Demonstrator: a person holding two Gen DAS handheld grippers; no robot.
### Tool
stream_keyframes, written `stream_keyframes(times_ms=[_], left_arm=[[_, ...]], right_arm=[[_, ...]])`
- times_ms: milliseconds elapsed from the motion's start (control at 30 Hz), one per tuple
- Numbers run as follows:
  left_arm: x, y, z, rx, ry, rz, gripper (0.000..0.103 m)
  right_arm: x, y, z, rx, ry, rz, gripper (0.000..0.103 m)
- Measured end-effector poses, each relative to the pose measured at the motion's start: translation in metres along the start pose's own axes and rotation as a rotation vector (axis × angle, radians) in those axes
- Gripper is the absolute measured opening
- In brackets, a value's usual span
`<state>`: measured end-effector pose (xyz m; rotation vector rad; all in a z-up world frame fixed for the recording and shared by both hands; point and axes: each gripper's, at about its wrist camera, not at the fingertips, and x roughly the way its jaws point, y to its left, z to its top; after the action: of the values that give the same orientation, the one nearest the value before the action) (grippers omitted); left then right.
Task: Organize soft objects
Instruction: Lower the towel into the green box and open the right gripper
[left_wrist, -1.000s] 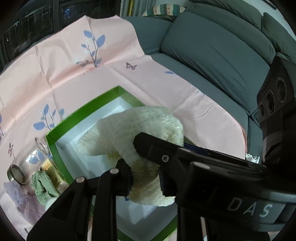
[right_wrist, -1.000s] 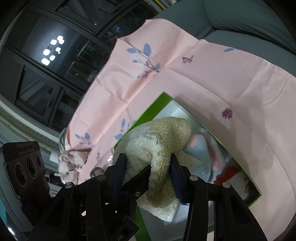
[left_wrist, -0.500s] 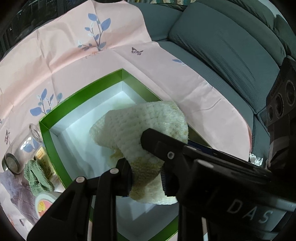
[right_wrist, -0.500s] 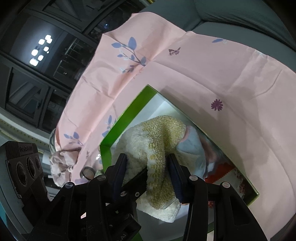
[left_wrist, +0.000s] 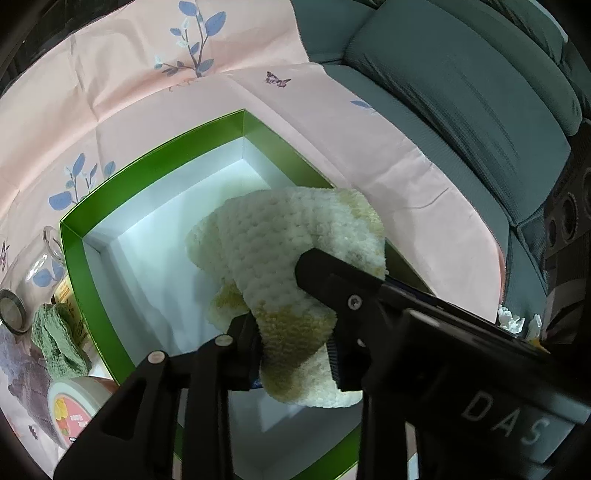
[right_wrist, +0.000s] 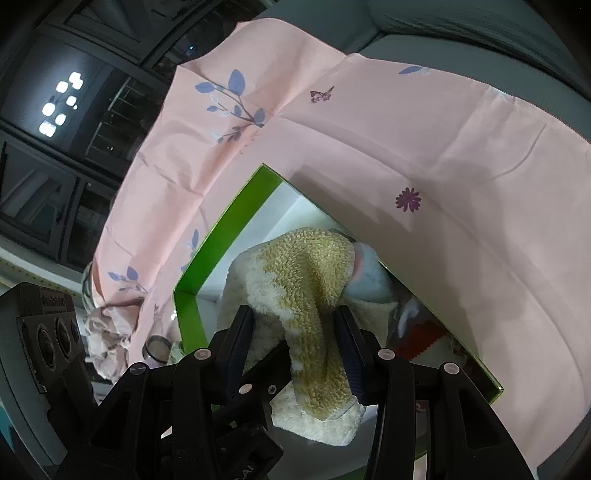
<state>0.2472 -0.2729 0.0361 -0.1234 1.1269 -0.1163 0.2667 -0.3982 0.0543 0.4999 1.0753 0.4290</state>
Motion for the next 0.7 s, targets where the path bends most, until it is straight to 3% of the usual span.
stream_keyframes(times_ms=[200, 533, 700], left_arm=[[0.003, 0.005, -0.001, -0.013, 0.006, 0.017, 0.047], [-0.004, 0.002, -0.003, 0.003, -0.008, 0.003, 0.047], [-0.018, -0.003, -0.006, 0.028, -0.039, 0.012, 0.054]], right_arm=[[0.001, 0.002, -0.001, -0.005, 0.001, -0.019, 0.048], [-0.001, 0.001, -0.001, 0.005, 0.004, -0.02, 0.048], [-0.008, 0.003, -0.002, -0.002, -0.01, -0.018, 0.048]])
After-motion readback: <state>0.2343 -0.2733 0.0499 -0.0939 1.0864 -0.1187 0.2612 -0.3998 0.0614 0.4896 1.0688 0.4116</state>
